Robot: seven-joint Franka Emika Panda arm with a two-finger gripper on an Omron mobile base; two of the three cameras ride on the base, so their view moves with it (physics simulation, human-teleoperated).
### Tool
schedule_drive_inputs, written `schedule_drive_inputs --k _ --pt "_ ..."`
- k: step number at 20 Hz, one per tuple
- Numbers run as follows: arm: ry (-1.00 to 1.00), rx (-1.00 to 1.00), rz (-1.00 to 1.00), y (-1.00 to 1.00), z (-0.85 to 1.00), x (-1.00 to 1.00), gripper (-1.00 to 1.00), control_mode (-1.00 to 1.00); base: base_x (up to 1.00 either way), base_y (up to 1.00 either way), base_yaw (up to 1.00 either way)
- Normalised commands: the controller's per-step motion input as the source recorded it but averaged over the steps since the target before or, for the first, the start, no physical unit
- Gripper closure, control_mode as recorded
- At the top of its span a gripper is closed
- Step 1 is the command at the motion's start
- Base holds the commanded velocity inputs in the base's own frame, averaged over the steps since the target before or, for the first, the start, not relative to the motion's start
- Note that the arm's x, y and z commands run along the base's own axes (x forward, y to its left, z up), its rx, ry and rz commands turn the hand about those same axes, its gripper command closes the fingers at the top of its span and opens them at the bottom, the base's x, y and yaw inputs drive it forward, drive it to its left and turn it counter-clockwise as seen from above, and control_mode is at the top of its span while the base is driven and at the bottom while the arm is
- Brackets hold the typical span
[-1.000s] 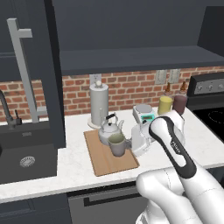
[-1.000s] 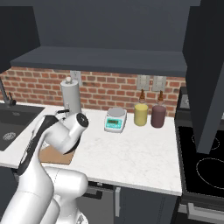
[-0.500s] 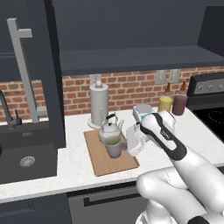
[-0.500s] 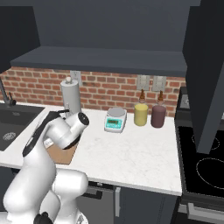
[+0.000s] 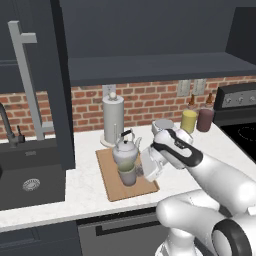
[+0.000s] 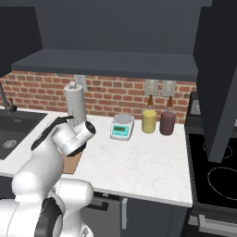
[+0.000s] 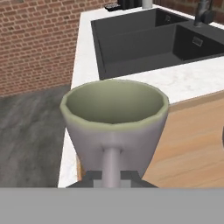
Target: Pick the kettle from the counter and place it on the tray. Then pick the mug from the cabinet and place it on the tray. Then close the cabinet doors.
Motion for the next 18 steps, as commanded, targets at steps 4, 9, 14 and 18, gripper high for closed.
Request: schedule_drive_inputs --k 4,9,14,18 --pt "-0.01 0.00 0.05 0.00 -0.37 0.07 1.00 -1.00 0.00 0.00 0.00" --pt "-0.09 -0.04 0.02 0.01 -0.38 0.12 1.00 -1.00 0.00 0.00 0.00" --pt "-0.15 -0.06 0.00 0.00 -0.34 0.14 1.00 -1.00 0.00 0.00 0.00" --pt "-0.12 -0.03 0.00 0.00 -0.29 0.10 1.00 -1.00 0.00 0.00 0.00"
